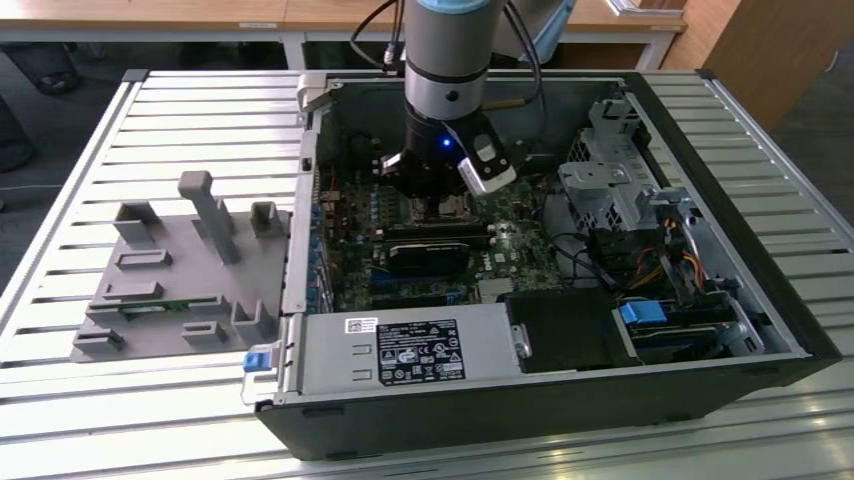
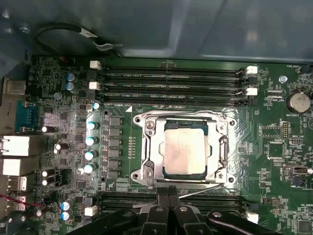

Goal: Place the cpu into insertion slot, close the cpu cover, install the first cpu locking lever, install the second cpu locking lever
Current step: 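Install the second cpu locking lever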

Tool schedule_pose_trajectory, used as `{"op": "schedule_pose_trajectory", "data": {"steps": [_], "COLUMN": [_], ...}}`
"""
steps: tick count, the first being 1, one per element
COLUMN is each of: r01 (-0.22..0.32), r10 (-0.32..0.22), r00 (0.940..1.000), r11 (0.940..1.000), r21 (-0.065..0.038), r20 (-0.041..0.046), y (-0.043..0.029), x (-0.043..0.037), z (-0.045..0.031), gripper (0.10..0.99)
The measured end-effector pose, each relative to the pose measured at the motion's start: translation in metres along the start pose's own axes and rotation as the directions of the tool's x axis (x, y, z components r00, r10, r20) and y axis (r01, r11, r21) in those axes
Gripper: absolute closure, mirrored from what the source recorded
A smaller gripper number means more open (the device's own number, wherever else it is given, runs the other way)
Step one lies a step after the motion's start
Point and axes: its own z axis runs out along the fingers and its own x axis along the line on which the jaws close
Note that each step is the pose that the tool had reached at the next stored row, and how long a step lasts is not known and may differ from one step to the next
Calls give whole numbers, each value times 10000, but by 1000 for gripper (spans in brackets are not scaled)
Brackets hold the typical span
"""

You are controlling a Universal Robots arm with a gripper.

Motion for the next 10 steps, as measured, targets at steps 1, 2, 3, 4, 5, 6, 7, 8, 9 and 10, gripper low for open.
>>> {"op": "schedule_pose_trajectory", "data": {"steps": [1, 2, 3, 4, 5, 6, 7, 8, 9, 10], "r01": [0, 0, 1, 1, 2, 2, 1, 0, -1, -3], "r10": [0, 0, -1, -1, -2, -2, -1, 0, 1, 3], "r00": [10000, 10000, 10000, 10000, 10000, 10000, 10000, 10000, 10000, 10000], "r11": [10000, 10000, 10000, 10000, 10000, 10000, 10000, 9999, 9998, 9997], "r21": [-4, -8, -15, -29, -45, -70, -100, -137, -180, -224], "r20": [0, 0, 0, 0, 0, 1, 1, 2, 2, 2], "y": [0, -2, -5, -9, -16, -25, -36, -45, -55, -64], "x": [5, 9, 14, 18, 22, 27, 31, 35, 41, 47], "z": [4, 8, 11, 13, 13, 13, 13, 12, 11, 11], "gripper": [980, 980, 980, 980, 980, 980, 980, 980, 980, 980]}}
